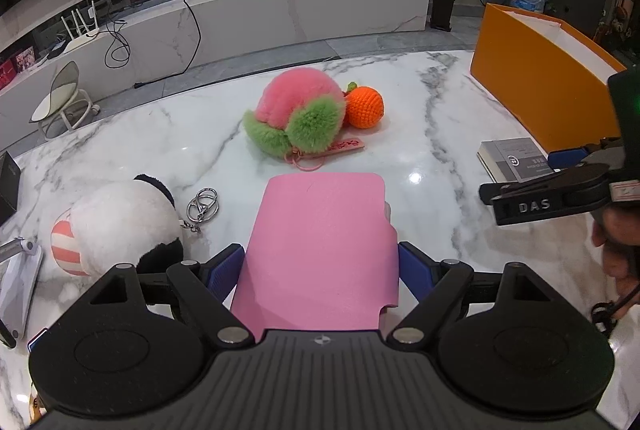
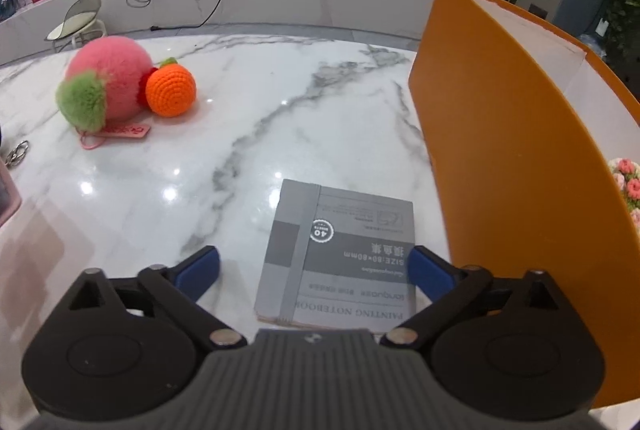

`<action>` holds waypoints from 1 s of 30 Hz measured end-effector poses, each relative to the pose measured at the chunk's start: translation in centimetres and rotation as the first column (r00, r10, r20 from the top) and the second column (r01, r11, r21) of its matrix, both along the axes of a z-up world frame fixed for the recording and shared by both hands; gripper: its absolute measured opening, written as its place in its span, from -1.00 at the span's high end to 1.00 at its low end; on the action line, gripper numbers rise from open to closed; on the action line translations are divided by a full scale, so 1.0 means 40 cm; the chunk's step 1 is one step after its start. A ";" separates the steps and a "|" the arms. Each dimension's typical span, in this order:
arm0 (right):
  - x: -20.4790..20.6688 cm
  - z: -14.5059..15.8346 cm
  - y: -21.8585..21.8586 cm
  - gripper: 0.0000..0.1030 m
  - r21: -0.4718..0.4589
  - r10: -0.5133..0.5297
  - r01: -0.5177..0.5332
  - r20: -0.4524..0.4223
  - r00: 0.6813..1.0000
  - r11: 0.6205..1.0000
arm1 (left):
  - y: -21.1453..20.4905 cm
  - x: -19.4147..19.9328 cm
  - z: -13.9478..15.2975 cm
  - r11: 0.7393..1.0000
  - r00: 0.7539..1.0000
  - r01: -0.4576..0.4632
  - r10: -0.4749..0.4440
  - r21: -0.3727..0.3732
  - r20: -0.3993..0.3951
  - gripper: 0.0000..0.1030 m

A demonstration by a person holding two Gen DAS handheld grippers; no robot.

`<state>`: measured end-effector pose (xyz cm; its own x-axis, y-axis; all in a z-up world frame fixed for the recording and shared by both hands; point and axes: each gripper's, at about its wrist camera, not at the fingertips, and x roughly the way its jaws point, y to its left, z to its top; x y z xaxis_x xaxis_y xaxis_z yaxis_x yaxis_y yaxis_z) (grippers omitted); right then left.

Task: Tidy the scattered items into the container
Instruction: 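Close the right gripper on the grey notebook while the left gripper holds the pink wallet, then lift the grey notebook with the right gripper while the left gripper carries the pink wallet toward the orange box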

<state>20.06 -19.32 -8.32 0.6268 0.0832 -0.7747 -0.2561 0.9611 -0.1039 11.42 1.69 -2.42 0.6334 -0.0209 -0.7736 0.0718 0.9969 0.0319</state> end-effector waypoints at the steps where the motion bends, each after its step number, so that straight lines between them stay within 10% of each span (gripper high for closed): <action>1: 0.001 -0.003 0.002 -1.00 -0.007 -0.011 0.011 0.008 1.000 1.000 | 0.000 -0.001 0.001 1.000 1.000 0.002 -0.002 -0.001 0.000 -0.87; 30: -0.143 -0.051 0.005 -1.00 0.157 -0.317 0.295 0.150 0.936 0.943 | -0.013 0.002 -0.007 1.000 1.000 0.025 -0.025 -0.005 -0.014 -0.87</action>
<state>14.35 -19.11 -10.34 0.7593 -0.0411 -0.6494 0.0631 0.9979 0.0107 11.52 1.17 -2.69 0.6218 -0.0404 -0.7821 0.0973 0.9949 0.0260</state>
